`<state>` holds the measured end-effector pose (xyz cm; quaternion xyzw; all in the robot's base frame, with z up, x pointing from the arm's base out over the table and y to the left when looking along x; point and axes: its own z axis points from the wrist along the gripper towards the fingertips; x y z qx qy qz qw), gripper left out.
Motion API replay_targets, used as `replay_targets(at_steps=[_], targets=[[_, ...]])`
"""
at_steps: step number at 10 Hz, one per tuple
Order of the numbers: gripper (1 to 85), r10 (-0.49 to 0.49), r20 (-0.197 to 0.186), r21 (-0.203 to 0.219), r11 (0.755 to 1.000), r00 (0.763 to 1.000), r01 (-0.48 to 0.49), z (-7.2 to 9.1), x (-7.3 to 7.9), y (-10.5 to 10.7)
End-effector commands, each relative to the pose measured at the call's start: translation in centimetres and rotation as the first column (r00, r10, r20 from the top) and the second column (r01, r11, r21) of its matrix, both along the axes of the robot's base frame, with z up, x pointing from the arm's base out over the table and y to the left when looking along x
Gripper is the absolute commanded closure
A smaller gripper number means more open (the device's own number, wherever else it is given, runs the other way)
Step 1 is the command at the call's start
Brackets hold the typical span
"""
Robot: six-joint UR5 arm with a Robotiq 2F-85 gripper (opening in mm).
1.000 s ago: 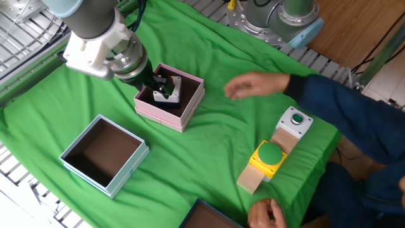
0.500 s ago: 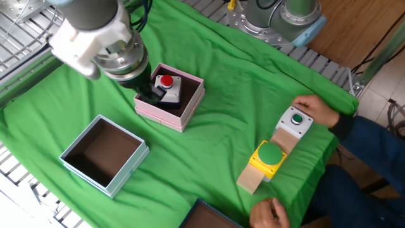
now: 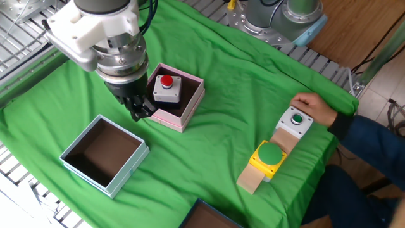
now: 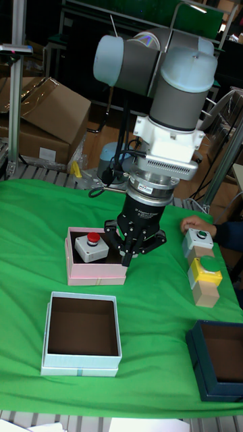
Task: Move an object from one box to another
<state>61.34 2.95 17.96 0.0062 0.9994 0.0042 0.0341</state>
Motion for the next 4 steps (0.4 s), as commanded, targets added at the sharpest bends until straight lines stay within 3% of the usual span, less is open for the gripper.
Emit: replay_targets(at_steps=[1,4], targets=[[84.3,0.021,0.034,0.011,1.000,0.999,-0.021,0.35,1.24,0.66],[84.3,0.034,0.032,0.017,0.999,0.999,-0.035,0.15,1.42,1.16]])
